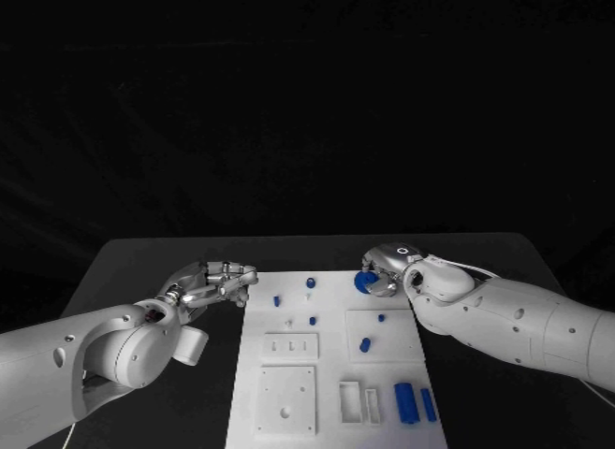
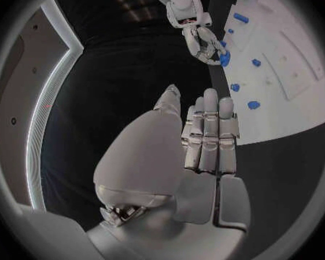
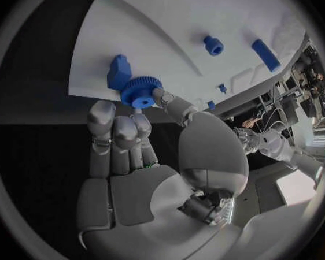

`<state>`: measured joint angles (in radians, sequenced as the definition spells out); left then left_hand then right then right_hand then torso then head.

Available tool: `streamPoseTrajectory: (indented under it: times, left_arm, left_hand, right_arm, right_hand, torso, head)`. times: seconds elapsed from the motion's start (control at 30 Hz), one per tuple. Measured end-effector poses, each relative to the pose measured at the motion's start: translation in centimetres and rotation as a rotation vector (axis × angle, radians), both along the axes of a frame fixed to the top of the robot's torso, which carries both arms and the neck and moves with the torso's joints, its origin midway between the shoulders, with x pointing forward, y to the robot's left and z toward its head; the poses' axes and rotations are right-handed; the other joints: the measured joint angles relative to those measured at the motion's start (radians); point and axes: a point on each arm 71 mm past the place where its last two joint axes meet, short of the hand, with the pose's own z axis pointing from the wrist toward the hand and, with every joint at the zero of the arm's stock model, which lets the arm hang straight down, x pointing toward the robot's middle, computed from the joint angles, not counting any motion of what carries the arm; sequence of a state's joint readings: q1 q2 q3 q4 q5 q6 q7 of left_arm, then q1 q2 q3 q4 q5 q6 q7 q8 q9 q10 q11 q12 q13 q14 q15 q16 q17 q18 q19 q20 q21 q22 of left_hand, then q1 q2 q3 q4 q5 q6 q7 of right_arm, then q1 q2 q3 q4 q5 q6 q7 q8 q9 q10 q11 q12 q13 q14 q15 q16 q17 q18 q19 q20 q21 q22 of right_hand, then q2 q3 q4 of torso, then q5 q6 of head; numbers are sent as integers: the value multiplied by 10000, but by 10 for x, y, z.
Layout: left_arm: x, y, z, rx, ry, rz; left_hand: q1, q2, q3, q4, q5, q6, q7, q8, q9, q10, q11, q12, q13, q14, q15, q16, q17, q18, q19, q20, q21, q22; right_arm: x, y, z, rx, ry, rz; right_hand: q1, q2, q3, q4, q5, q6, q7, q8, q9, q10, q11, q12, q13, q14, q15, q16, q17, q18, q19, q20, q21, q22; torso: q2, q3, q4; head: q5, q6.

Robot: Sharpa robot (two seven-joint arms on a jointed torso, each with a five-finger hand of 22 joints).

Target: Assemble the parts on the task board

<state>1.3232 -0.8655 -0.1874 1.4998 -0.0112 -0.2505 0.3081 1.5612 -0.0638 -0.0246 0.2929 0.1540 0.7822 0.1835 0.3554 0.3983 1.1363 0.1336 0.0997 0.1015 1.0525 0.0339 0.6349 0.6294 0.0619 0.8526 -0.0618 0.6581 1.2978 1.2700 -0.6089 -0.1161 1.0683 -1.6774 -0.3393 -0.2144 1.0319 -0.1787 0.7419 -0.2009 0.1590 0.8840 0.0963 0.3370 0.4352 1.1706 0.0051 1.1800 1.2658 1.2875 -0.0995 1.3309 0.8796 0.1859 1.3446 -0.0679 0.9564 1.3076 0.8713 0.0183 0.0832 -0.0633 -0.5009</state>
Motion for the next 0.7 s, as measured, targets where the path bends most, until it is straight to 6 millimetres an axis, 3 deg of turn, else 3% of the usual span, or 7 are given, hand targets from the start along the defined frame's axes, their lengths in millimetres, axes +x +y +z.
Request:
streamPoseTrajectory:
  times: [0.43,0.7]
  left_arm:
    - [0,0,0,3,5,-1]
    - [1,-1,0,5,4,-18]
  left_hand:
    - [0,0,0,0,0,0,0,0,0,-1,-1,0,0,0,0,0,-1,0,0,31,0,0]
    - [0,0,0,0,0,0,0,0,0,-2,-2,0,0,0,0,0,8,0,0,32,0,-7]
  right_arm:
    - [-11,36,20,-239,-707,717]
    - [-25,74,25,-150,-1129,1535]
  right_hand:
    - [42,-181,339,256,-119,223,-32,3,2,180,-105,53,12,46,-38,-47,115,0,60,-55,78,-1]
    - [82,-322,442,359,-158,276,-24,-2,5,216,-70,79,3,63,-24,-87,154,-1,98,-87,137,-2]
  torso:
    - [-9,0,-1]
    - [-20,3,-4]
  head:
    - [0,81]
    - [25,152]
